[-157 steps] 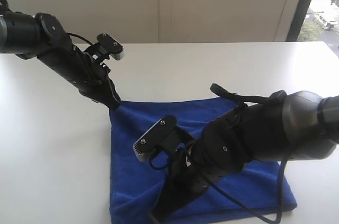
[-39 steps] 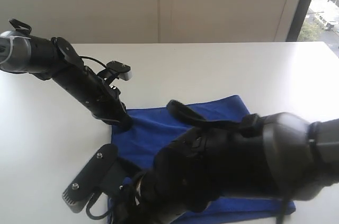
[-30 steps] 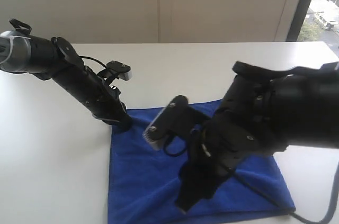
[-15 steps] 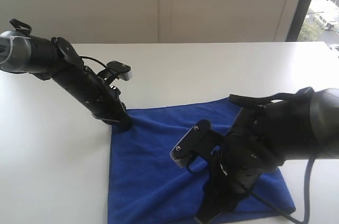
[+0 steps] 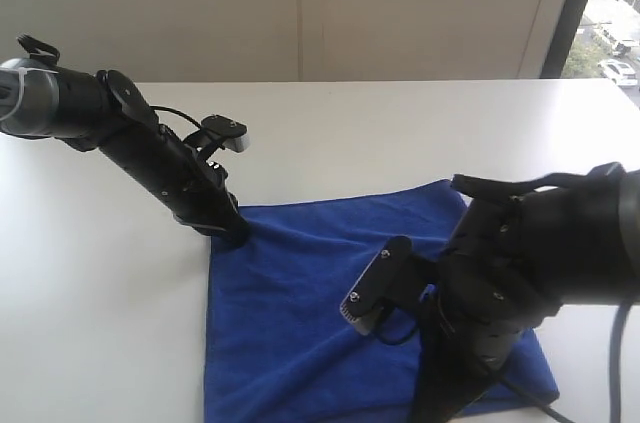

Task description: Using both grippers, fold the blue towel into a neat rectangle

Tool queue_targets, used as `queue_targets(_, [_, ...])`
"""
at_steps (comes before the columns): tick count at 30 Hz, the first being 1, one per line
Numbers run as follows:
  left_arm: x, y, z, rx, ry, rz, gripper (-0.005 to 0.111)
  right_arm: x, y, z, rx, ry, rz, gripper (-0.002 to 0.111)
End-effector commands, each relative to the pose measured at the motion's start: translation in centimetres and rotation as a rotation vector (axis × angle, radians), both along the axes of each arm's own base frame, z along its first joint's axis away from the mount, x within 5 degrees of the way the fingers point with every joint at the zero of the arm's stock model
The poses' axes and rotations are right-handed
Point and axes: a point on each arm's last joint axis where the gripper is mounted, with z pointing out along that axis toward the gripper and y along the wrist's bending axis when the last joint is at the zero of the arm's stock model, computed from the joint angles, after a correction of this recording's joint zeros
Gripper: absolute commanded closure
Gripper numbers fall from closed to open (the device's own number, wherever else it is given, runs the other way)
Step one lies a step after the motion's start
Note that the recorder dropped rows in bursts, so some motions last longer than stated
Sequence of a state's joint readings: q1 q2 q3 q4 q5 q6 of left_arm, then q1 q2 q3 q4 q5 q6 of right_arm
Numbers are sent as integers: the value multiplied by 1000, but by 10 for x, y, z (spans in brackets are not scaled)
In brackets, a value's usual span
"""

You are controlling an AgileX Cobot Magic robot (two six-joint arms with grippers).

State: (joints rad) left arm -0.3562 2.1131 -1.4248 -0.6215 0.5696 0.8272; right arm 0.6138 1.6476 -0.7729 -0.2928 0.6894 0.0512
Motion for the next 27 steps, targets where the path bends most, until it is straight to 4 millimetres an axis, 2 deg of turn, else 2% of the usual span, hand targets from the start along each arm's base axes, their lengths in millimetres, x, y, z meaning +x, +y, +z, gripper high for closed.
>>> queue_targets(1, [-1,1,-21,52,6,-16,107,-5,-15,8,-132,23,51,84])
queue_targets(4, [0,1,-21,52,2,-14,107,-5,-18,9,-182,33,99,71])
queue_targets(6, [0,1,-21,52,0,-13,107,-6,-20,9,-205,54,149,66])
queue_targets(12, [1,1,-21,53,-7,-8,107,-9,-31,9,-335,98,213,66])
queue_targets(17, [1,2,-21,53,-10,-9,107,-18,-37,-4,-332,104,223,66])
queue_targets(22, [1,2,-21,53,-8,-10,107,-13,-39,-10,-365,51,216,66])
queue_targets(24, [1,2,-21,53,-10,-12,107,-12,-39,-16,-380,67,209,69])
queue_targets(27, [1,2,-21,53,-11,-11,107,-13,-40,-17,-392,77,188,82])
